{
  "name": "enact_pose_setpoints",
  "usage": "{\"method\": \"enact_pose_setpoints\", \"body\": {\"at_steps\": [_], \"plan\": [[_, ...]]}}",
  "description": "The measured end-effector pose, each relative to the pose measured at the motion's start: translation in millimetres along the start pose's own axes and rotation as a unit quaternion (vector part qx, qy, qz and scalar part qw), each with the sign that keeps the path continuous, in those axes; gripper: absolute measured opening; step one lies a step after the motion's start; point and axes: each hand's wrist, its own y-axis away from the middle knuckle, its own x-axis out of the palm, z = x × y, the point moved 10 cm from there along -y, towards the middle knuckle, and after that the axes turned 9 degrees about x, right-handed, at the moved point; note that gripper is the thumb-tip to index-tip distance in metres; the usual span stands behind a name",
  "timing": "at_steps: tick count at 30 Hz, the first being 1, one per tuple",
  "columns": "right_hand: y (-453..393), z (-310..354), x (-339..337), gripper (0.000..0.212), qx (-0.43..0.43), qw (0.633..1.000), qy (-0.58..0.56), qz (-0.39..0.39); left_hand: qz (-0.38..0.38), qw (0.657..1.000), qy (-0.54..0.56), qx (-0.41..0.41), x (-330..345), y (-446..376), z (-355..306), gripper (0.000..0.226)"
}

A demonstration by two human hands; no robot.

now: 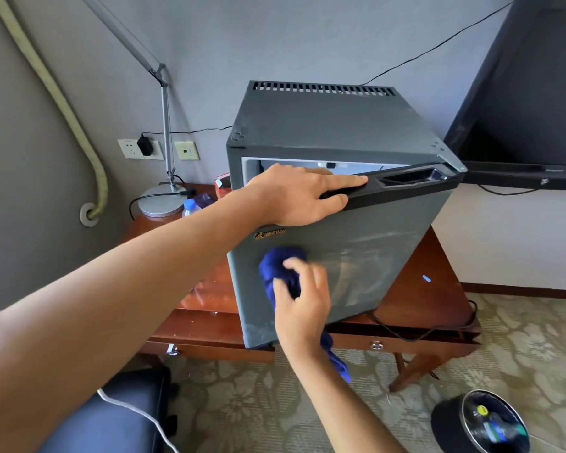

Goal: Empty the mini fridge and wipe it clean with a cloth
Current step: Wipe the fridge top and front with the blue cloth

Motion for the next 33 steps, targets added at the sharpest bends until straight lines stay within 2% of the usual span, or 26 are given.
{"method": "enact_pose_setpoints", "body": {"at_steps": [2,5,7,10,12,15,18,20,22,24,28,31,33], "plan": [[-9,23,-5,0.029,-0.043,0.999,-0.019,-0.023,-0.005,1.0,-0.003,0.0,-1,0,-1,0.047],[9,13,10,0.027,-0.066,0.998,0.005,0.001,-0.006,1.0,-0.003,-0.003,-1,1,-1,0.047],[31,-17,29,0.031,-0.029,0.997,0.044,0.05,-0.001,1.0,0.0,-0.006,0,1,0,0.046],[69,-74,59,0.025,0.05,0.983,0.136,0.112,-0.001,1.0,0.006,-0.008,-1,0,0,0.046],[92,-120,76,0.021,0.15,0.963,0.168,0.149,-0.006,1.0,0.003,-0.008,-2,0,1,0.046],[123,-184,101,0.028,0.339,0.91,0.134,0.197,-0.015,1.0,0.001,-0.005,-2,-1,3,0.045],[149,-239,115,0.037,0.498,0.851,-0.01,0.166,-0.025,1.0,0.006,-0.009,-3,-1,6,0.045],[166,-272,112,0.028,0.609,0.771,-0.144,0.119,-0.03,1.0,0.004,-0.007,-5,-2,6,0.045],[177,-289,108,0.02,0.696,0.661,-0.266,0.089,-0.032,0.999,0.001,-0.003,-6,-1,1,0.046],[168,-298,101,0.03,0.716,0.616,-0.323,0.068,-0.036,0.999,-0.015,0.002,-6,1,-4,0.046],[165,-280,100,0.044,0.731,0.607,-0.304,0.067,-0.03,0.999,-0.035,0.016,-5,5,-12,0.048],[168,-259,104,0.048,0.717,0.627,-0.291,0.085,-0.001,0.998,-0.064,0.013,-1,7,-15,0.052],[159,-229,102,0.041,0.694,0.636,-0.32,0.103,0.011,0.997,-0.076,0.009,2,8,-19,0.056]]}}
